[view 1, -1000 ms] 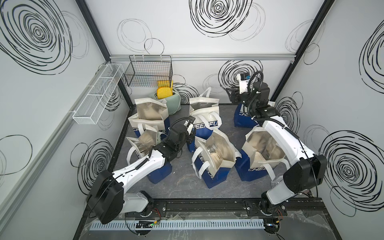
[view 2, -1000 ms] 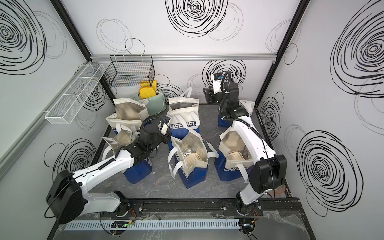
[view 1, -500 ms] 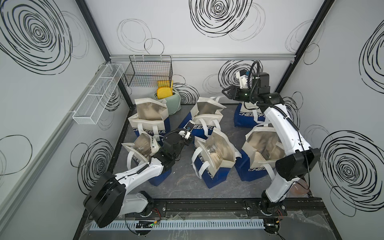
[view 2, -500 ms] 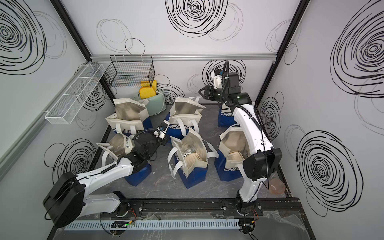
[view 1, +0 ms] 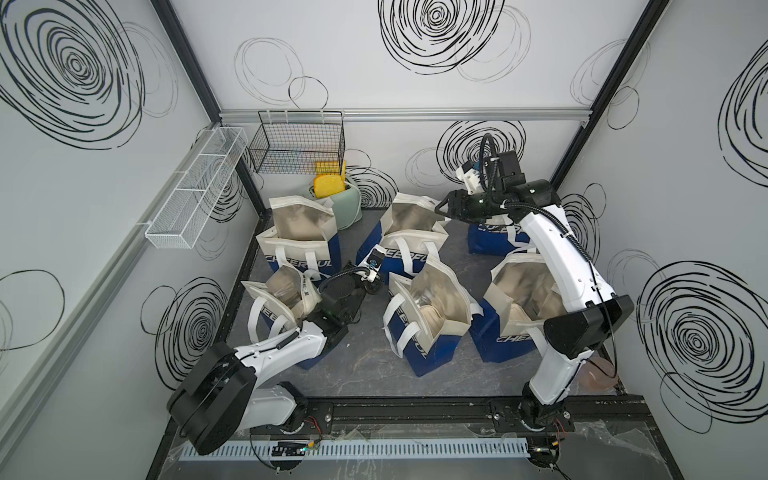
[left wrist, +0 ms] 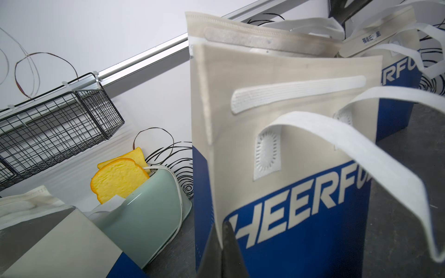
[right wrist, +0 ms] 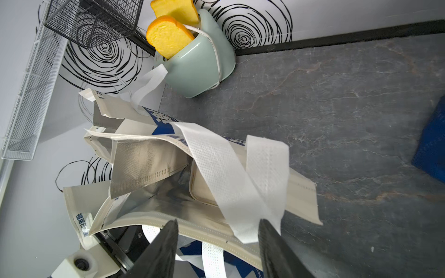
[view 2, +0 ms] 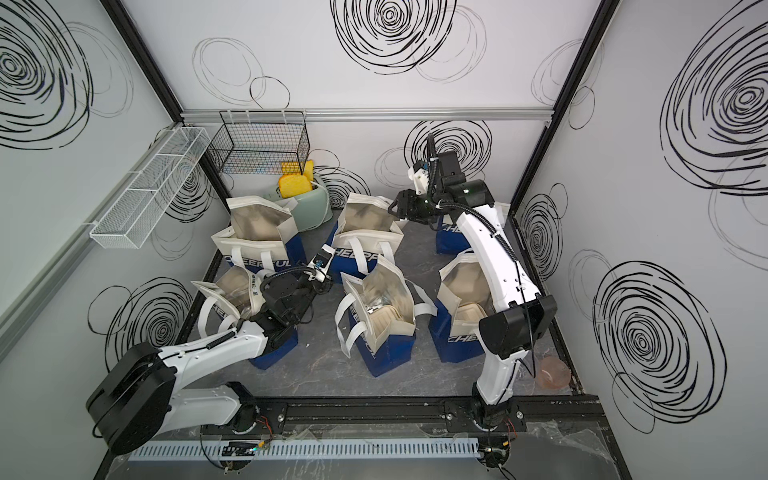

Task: Open the takeout bag
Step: Place the takeout bag at the center of the board.

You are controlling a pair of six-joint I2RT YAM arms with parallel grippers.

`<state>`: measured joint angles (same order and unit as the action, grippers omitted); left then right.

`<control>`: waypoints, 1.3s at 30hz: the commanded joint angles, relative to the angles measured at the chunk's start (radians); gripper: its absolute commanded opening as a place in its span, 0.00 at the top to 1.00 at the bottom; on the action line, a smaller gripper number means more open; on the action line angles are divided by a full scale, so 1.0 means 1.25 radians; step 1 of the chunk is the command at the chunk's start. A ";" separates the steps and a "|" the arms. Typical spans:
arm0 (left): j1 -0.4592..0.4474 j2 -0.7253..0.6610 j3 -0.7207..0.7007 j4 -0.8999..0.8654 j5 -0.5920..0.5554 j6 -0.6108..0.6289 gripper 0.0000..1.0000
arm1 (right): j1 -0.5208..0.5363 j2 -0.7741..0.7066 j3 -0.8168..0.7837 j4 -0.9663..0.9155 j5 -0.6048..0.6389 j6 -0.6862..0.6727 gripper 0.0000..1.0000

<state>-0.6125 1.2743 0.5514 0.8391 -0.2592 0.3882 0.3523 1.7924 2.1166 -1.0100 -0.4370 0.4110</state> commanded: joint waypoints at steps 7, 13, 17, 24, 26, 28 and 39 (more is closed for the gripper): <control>0.004 -0.011 -0.008 0.053 -0.001 0.003 1.00 | 0.002 -0.120 0.027 -0.006 0.038 -0.017 0.42; 0.000 -0.016 -0.003 0.043 -0.007 0.001 1.00 | 0.024 -0.143 -0.053 -0.076 0.053 -0.051 0.41; -0.005 -0.023 -0.001 0.036 -0.006 0.006 1.00 | 0.021 -0.165 -0.152 -0.035 0.027 -0.045 0.41; -0.011 -0.044 0.001 0.018 -0.007 0.017 1.00 | 0.007 -0.130 -0.204 0.035 0.007 -0.021 0.41; -0.012 -0.051 0.001 0.012 -0.007 0.019 1.00 | 0.005 -0.114 -0.198 0.043 0.004 -0.021 0.41; -0.013 -0.056 -0.001 0.008 -0.006 0.021 1.00 | 0.002 -0.104 -0.194 0.062 0.003 -0.016 0.42; -0.019 -0.058 -0.003 0.004 -0.002 0.024 1.00 | -0.013 -0.017 -0.132 0.081 -0.003 -0.035 0.48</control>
<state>-0.6285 1.2179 0.5507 0.8070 -0.2626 0.3969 0.3416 1.7531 1.9011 -0.9298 -0.4305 0.3740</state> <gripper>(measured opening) 0.049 0.526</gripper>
